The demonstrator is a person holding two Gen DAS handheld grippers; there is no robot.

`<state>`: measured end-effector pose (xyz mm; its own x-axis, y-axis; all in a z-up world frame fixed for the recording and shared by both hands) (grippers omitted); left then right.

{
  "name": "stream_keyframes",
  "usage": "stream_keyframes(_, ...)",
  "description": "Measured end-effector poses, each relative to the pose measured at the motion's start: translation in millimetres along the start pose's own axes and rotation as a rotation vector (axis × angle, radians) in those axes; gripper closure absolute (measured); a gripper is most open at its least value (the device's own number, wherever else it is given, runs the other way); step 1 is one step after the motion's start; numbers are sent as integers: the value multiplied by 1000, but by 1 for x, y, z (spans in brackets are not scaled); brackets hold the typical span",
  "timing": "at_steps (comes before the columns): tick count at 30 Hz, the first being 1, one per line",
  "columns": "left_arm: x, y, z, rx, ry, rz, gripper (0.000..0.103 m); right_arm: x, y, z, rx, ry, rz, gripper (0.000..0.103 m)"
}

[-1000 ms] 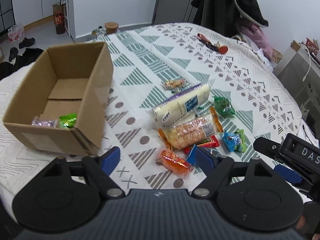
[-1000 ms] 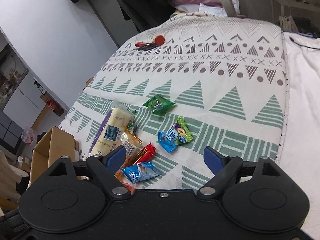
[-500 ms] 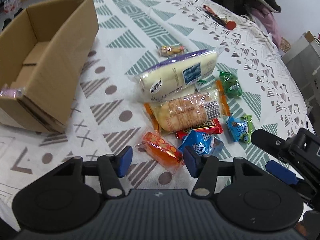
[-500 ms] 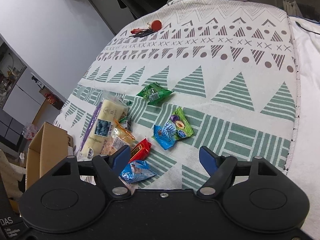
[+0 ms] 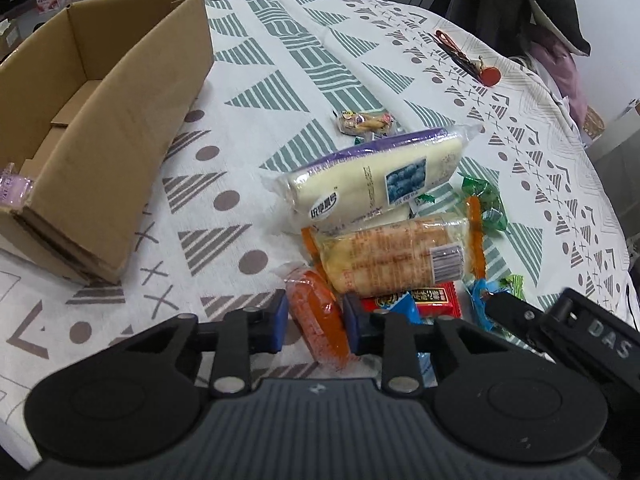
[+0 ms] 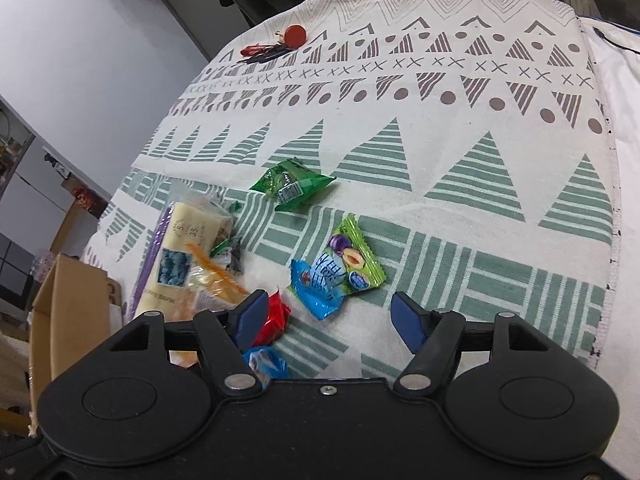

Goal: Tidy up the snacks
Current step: 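Grasp the orange stick snack with the left tool while the right tool grasps the blue-green candy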

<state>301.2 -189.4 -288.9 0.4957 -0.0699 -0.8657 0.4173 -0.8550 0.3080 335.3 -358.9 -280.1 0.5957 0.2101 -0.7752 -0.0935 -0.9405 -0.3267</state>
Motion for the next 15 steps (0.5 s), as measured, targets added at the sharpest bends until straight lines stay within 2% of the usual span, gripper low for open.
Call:
stream_keyframes(12,-11,-9,-10,21,48,-8,80,24,-9,-8,-90,7,129,36)
stream_keyframes(13,-13,-11,-12,23,55,-8,80,26,-11,-8,-104,4,140,37)
stream_keyframes(15,-15,-15,-15,15,59,-7,82,32,-14,-9,-138,-7,168,48)
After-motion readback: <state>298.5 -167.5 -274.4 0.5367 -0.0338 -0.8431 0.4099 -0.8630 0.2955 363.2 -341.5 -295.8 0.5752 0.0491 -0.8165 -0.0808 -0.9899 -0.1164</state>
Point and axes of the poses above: each gripper's, at about its wrist camera, not at the fingertips, and x roughly the way its jaws point, y to its right, z to its underside, the point moved 9 cm from there along x, roughly the way its jaws point, and after that the axes turned 8 degrees about -x, right-handed, at the moved point
